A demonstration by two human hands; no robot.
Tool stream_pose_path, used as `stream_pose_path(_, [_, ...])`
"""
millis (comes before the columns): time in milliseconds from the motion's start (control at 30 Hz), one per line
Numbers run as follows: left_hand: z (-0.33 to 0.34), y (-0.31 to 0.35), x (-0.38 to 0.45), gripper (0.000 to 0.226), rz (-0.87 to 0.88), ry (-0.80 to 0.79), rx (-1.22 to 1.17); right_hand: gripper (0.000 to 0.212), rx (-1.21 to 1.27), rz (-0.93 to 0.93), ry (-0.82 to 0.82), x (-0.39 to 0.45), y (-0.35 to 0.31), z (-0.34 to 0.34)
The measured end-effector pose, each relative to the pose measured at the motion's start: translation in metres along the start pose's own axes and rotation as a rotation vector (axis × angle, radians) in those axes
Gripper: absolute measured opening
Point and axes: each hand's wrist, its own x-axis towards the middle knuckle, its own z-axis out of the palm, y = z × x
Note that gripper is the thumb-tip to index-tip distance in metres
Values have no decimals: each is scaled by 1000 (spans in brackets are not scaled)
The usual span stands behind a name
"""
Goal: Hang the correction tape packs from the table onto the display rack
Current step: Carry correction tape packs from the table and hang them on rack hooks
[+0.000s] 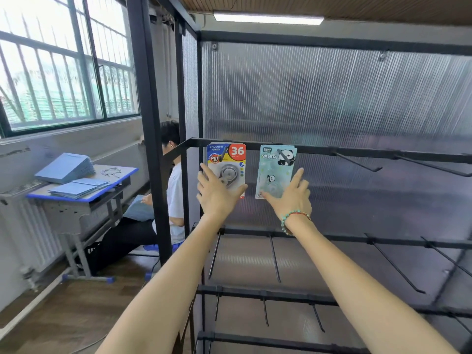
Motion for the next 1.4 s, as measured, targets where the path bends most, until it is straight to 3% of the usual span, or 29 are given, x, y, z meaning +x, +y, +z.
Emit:
stream_pose_path(267, [-25, -4, -53, 93, 200, -32, 68, 72, 3, -253, -79, -35, 16, -29])
stream_pose_path(533, [-72, -28, -135, 80, 284, -38, 229, 72, 163, -438, -302, -113, 6, -28])
stream_pose_path(867, [-196, -150, -228, 73, -47, 93, 489, 64, 246, -718, -522, -234, -85, 22])
stream_pose_path(1400, [-552, -326, -466, 66, -588, 404, 767, 62, 350, -1234, -834, -576, -330, 66])
